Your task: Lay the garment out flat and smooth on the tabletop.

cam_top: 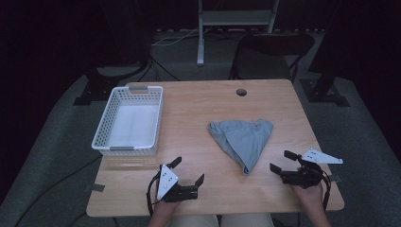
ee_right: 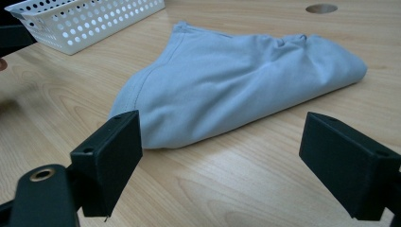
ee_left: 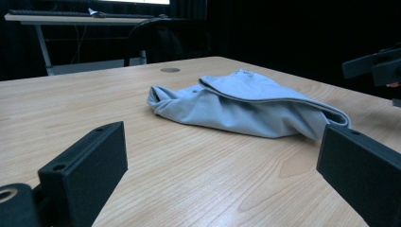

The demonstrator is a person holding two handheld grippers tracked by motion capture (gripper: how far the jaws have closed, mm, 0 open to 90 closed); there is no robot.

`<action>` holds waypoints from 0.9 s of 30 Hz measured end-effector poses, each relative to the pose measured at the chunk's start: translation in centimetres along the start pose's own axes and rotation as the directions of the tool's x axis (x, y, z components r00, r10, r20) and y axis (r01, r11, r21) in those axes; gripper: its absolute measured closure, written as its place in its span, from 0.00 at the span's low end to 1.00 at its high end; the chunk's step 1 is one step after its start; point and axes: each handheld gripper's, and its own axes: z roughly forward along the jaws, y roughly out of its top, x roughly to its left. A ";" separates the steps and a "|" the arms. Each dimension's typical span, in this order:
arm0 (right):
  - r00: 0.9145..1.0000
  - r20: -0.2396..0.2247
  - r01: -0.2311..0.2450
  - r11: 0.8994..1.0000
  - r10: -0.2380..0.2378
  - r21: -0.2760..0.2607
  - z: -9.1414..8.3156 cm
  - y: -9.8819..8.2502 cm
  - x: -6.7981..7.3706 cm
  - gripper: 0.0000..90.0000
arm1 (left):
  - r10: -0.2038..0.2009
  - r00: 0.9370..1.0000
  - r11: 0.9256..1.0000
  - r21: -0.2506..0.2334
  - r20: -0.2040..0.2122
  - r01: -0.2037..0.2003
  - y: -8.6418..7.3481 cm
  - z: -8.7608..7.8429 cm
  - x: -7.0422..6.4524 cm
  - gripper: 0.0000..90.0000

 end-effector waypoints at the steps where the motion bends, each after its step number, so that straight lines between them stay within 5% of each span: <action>1: 1.000 -0.002 0.001 1.000 -0.001 -0.001 0.0 0.2 0.0 0.15 | -0.001 1.000 1.000 0.003 -0.002 0.001 0.0 0.0 0.0 0.04; 16: 0.999 -0.026 0.026 0.999 -0.027 -0.034 0.3 3.7 0.5 0.14 | -0.001 1.000 1.000 0.006 0.000 0.001 0.0 0.0 0.0 0.04; 27: 0.997 -0.061 0.044 0.999 -0.046 -0.025 2.7 7.0 1.2 0.14 | -0.004 1.000 1.000 0.008 -0.002 0.004 0.0 0.1 0.1 0.04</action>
